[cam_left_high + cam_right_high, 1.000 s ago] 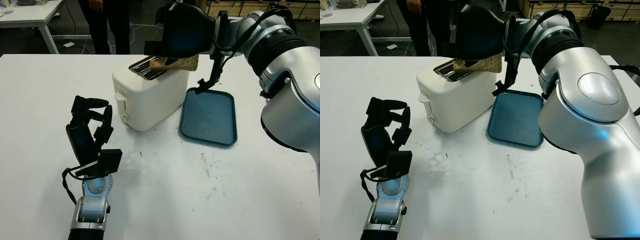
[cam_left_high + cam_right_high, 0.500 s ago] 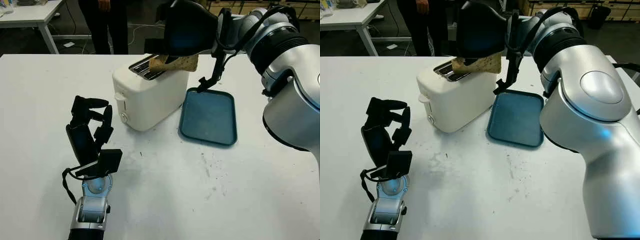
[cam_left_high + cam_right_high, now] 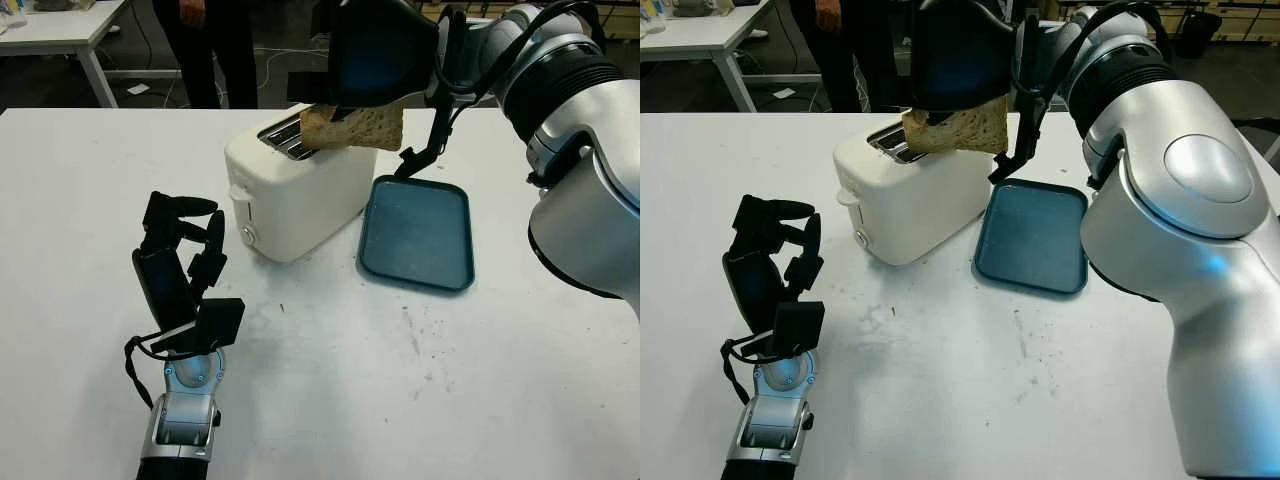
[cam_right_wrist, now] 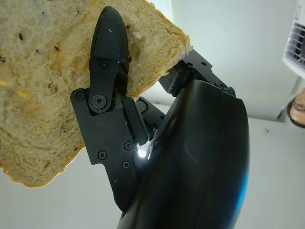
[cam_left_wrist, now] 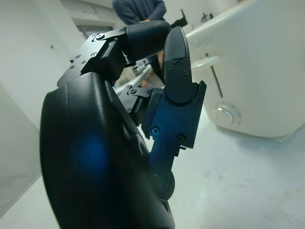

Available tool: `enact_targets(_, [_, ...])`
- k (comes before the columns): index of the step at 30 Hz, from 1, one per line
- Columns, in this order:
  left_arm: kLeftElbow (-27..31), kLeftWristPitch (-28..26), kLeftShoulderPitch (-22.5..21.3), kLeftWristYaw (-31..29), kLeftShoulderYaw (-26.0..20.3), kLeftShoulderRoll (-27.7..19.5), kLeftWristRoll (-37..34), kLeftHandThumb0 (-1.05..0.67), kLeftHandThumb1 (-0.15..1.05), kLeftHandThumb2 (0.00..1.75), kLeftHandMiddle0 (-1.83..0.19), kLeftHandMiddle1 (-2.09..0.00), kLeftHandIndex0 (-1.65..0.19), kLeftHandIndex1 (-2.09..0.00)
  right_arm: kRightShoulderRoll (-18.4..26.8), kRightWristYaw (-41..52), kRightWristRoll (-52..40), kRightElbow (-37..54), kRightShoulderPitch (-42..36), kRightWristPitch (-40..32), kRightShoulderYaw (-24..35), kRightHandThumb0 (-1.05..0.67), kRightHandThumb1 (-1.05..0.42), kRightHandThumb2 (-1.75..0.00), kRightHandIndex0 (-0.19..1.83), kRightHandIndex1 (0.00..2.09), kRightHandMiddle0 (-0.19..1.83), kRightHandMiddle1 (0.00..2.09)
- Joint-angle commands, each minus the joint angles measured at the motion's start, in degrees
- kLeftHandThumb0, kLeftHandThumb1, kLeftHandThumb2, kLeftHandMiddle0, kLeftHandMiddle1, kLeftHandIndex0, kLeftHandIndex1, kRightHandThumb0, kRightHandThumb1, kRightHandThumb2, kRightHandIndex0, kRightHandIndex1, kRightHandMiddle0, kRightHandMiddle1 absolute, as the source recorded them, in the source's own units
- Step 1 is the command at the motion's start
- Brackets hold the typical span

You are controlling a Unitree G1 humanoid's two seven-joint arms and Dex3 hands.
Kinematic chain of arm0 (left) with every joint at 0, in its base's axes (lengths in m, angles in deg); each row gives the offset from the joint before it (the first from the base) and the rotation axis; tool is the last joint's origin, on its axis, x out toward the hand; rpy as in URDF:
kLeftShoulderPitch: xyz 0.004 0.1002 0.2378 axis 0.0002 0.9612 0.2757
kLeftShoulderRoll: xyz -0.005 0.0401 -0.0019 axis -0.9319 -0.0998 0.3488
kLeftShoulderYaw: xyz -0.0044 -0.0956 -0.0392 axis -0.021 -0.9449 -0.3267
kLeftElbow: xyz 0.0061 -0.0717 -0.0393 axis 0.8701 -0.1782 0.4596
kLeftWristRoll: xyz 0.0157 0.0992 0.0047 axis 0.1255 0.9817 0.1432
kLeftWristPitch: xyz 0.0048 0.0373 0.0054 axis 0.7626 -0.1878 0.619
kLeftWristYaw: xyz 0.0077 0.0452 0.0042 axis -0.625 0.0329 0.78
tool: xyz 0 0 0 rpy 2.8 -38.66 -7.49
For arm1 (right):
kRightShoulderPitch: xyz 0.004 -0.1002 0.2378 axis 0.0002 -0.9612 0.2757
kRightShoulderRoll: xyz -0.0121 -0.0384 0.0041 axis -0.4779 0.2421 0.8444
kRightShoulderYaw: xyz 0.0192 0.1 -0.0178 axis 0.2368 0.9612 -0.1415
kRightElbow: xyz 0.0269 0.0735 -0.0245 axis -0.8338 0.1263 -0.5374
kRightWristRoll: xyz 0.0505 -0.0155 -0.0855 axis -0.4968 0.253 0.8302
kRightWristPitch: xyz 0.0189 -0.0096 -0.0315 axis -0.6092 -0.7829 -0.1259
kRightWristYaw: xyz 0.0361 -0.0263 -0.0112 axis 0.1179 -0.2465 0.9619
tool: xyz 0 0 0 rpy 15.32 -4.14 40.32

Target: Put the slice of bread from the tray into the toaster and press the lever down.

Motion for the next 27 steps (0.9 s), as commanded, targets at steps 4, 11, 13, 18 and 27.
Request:
enact_targets(4, [0.34, 0.37, -0.15, 0.54, 0.55, 1.1, 0.33, -0.5, 0.92, 0.37, -0.63, -1.71, -0.45, -1.48, -0.72, 2.41, 0.33, -0.02, 0.2, 0.18, -0.44, -0.64, -0.92, -0.6, 1.16, 1.75, 0.88, 1.73])
enact_targets(11, [0.96, -0.18, 0.05, 1.08, 0.82, 1.42, 0.66, -0.5, 0.92, 0.37, -0.63, -1.71, -0.46, -1.47, -3.35, 3.88, 1.73, -0.22, -1.42, -1.67, -2.37, -0.64, -0.92, -0.65, 1.15, 1.75, 0.83, 1.72])
enact_targets(13, [0.96, -0.17, 0.03, 1.34, 0.87, 1.35, 0.94, -0.5, 0.92, 0.37, -0.63, -1.71, -0.46, -1.47, -4.18, 2.93, 2.98, -0.22, -1.54, -2.71, -3.75, -0.63, -0.92, -0.66, 1.15, 1.75, 0.83, 1.72])
enact_targets(18, [0.78, 0.21, -0.11, 2.12, 0.8, 1.25, 1.41, -0.48, 0.92, 0.37, -0.63, -1.72, -0.45, -1.48, -6.61, 1.65, 4.03, -0.33, -1.98, -2.69, -5.39, -0.63, -0.92, -0.61, 1.13, 1.75, 0.83, 1.72])
enact_targets(27, [1.68, -0.46, 0.44, 3.0, 0.88, 1.36, 1.7, -0.49, 0.92, 0.38, -0.63, -1.7, -0.45, -1.45, -10.44, 0.36, 5.32, -0.57, -2.58, -3.54, -7.73, -0.64, -0.92, -0.7, 1.11, 1.75, 0.79, 1.74])
